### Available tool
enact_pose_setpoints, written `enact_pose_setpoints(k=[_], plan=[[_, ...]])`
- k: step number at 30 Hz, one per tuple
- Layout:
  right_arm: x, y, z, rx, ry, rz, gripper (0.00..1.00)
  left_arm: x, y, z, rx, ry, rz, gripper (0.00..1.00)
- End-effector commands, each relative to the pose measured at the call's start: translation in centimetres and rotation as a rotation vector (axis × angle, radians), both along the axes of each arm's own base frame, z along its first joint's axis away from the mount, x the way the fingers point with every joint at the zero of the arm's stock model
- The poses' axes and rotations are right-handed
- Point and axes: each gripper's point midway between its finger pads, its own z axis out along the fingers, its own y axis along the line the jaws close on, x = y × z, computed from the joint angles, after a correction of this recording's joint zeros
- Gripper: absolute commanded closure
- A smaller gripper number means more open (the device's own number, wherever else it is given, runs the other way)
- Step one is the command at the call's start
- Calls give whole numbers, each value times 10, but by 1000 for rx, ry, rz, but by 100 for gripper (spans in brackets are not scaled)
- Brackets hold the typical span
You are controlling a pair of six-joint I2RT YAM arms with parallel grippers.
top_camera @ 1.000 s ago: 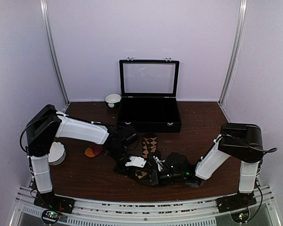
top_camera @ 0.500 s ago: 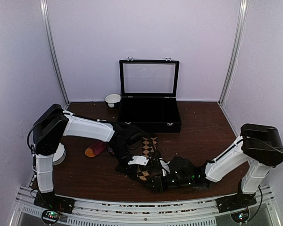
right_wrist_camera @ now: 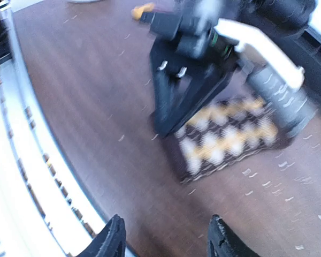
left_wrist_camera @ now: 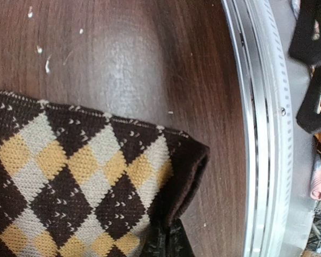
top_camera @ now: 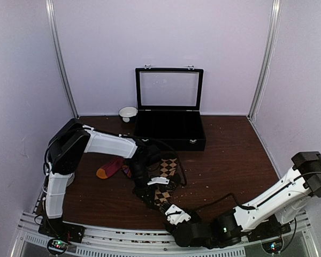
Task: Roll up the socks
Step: Roll the sock at the center of the board.
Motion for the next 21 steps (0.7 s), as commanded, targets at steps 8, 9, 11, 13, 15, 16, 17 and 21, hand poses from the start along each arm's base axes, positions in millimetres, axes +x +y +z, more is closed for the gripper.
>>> enact_pose_setpoints(k=[8,9,11,13,15,16,17,21], plan=[[25,-32,16,-104,-245,-114,4,7,25,-43,261,-17,55,100],[20,-25,13,-112,-238,-59,9,9,24,-44,267,-22,58,100],[7,-13,6,-118,-196,61,11,11,24,-47,286,-29,66,100],[1,-6,3,-93,-159,147,16,13,24,-49,307,-31,72,100],[-5,1,8,-53,-160,237,26,14,24,-52,327,-29,79,100],[-7,4,9,-44,-170,275,32,15,25,-52,336,-26,81,100],[-6,7,10,-43,-175,303,34,15,25,-52,341,-24,82,100],[-1,19,1,-95,-172,369,41,17,24,-53,353,-23,84,100]])
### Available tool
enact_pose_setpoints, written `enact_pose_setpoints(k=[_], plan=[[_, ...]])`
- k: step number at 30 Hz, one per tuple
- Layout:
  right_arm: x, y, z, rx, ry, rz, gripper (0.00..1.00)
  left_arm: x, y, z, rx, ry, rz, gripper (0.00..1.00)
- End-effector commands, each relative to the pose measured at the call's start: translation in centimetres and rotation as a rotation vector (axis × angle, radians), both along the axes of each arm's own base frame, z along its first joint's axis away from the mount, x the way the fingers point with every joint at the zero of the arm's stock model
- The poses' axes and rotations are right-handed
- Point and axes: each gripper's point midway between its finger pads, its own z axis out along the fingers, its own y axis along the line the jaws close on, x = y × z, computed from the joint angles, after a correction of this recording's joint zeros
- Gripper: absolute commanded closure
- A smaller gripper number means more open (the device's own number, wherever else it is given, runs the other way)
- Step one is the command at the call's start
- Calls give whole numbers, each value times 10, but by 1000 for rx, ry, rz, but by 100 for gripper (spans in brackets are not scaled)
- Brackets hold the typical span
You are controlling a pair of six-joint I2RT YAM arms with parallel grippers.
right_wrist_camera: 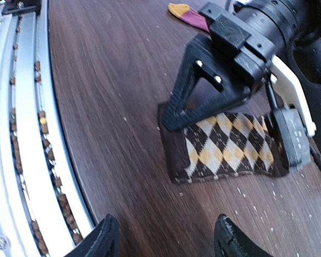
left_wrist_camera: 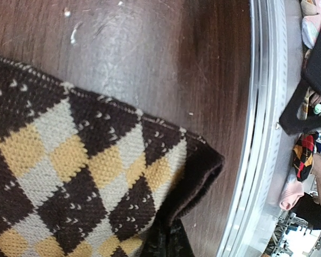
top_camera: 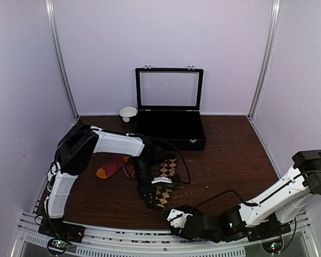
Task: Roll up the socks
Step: Roll the sock at the center of the board.
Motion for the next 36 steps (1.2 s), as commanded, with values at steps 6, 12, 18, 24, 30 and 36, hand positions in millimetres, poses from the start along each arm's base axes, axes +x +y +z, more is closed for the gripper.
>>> enact_pose_setpoints(k=[6,12,18,24,30,36], plan=[[2,47,1,-11,5,211,46,12,23,-52,173,-81,-41,100],[14,56,-12,-59,23,242,58,10,22,-51,165,-65,-55,100],[29,57,-21,-109,35,245,66,9,22,-50,165,-51,-66,100],[33,51,-35,-146,72,251,75,9,21,-48,157,-43,-72,100],[31,39,-56,-169,129,221,80,8,20,-45,144,-32,-82,100],[33,28,-72,-161,229,178,90,5,14,-25,56,-31,-102,72]])
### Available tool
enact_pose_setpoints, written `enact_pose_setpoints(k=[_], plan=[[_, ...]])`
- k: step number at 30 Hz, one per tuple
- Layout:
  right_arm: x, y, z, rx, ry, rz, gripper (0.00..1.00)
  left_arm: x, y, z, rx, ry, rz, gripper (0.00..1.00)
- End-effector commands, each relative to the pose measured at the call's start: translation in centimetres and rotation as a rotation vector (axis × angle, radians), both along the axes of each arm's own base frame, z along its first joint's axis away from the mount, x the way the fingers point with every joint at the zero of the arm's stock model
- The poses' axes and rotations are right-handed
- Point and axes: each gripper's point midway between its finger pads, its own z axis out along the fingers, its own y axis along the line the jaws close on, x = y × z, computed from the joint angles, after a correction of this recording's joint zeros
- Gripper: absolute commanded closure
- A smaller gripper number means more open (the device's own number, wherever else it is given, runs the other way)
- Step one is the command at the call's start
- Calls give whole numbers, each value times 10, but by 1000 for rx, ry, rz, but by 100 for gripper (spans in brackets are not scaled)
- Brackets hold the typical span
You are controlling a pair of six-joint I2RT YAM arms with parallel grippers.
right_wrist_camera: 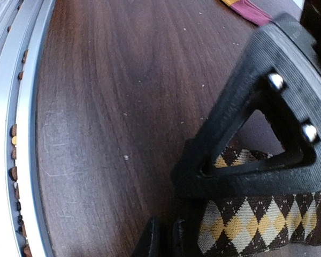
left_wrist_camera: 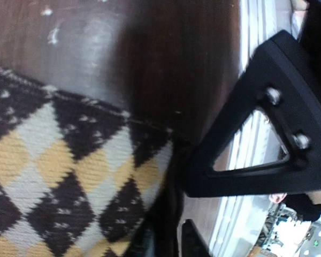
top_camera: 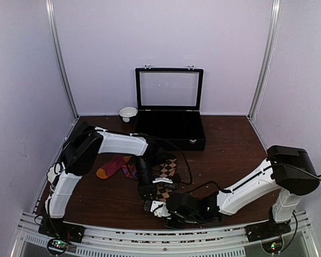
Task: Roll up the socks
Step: Roll the sock at the center of the board.
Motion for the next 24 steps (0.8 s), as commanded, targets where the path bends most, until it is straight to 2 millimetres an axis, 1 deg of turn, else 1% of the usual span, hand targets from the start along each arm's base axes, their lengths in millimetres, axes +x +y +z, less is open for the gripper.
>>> enact_pose_setpoints(k=[1,2,3,4,5,6,7,8,10,13,16,17,19,21,24], plan=[[-2,-24,-37,-73,139,-48,91,10,14,-21,-3,-102,-77,67],[-1,-26,-38,-66,168,-61,93,12,13,-14,-37,-120,-73,62],[1,-28,-40,-58,200,-81,94,17,12,-4,-79,-148,-61,57],[1,-29,-41,-47,237,-88,95,20,12,4,-114,-171,-55,54],[1,-30,-42,-36,271,-97,96,25,13,11,-146,-194,-44,46],[-2,-31,-43,-21,311,-105,97,29,14,17,-178,-215,-36,43],[-5,-30,-42,-7,336,-97,98,33,16,24,-209,-234,-26,30],[-8,-31,-44,-1,363,-100,99,37,18,29,-233,-253,-14,26],[-13,-30,-44,14,414,-105,100,42,23,37,-271,-304,-10,24],[-19,-30,-44,40,475,-113,100,46,28,39,-299,-384,-21,24],[-21,-32,-42,97,541,-151,100,44,29,47,-359,-438,-41,25],[-20,-34,-43,115,564,-167,100,41,28,51,-389,-454,-57,26],[-20,-36,-44,150,614,-201,100,27,28,54,-435,-480,-116,28],[-18,-38,-46,176,666,-232,100,7,26,53,-466,-497,-201,29],[-18,-39,-52,189,730,-263,100,-10,20,45,-472,-537,-296,31]])
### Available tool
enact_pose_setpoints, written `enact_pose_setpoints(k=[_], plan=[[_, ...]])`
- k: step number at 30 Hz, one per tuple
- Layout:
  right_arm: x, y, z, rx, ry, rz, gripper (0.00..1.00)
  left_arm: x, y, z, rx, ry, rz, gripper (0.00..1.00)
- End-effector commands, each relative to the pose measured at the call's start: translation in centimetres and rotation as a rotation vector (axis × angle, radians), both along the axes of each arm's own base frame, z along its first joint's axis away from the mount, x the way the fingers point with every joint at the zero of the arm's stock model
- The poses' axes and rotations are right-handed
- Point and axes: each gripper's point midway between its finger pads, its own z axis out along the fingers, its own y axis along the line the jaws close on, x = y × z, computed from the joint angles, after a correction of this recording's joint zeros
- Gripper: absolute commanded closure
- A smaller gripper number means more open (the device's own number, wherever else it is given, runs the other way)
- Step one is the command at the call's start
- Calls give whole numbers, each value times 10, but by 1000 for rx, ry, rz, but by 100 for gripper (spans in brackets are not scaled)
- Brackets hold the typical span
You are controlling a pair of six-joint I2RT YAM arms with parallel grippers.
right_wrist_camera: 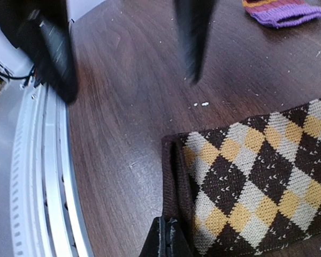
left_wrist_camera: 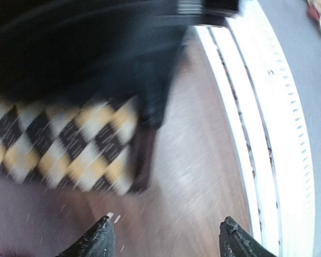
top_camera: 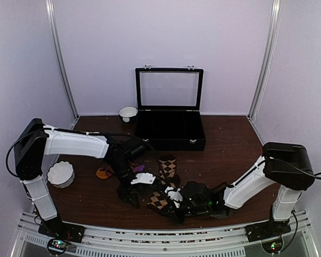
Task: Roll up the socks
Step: Roll the sock at the center of the board.
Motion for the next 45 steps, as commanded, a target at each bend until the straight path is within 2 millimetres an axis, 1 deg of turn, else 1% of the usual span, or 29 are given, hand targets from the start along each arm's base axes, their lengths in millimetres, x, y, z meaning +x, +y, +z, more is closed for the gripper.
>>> enact_pose_setpoints(k=[1,6,10,16,19,23,30,33,37,42,45], plan=[[-16,-31,-53,-126,221,-41,100,-19,-19,-5,-66,-142,-169,32],[-12,-32,-50,-90,259,-69,100,-31,-31,-15,-61,-204,-256,38],[-7,-36,-48,-70,284,-89,100,-29,-37,-23,-47,-259,-284,45],[-6,-38,-47,-69,294,-89,100,-20,-33,-35,-7,-308,-285,51],[-4,-37,-46,-66,299,-89,100,-15,-33,-39,-1,-335,-273,51],[-4,-36,-44,-63,300,-83,100,-14,-33,-44,10,-334,-271,53],[1,-40,-41,-63,304,-99,100,-17,-28,-50,26,-318,-285,62],[4,-41,-40,-55,311,-112,100,-17,-27,-53,29,-325,-287,69],[7,-39,-35,-26,327,-122,100,-11,-28,-55,21,-365,-270,78],[8,-32,-30,1,347,-122,100,-6,-32,-55,7,-390,-246,94],[8,-29,-23,37,360,-123,100,-6,-31,-58,21,-381,-240,97]])
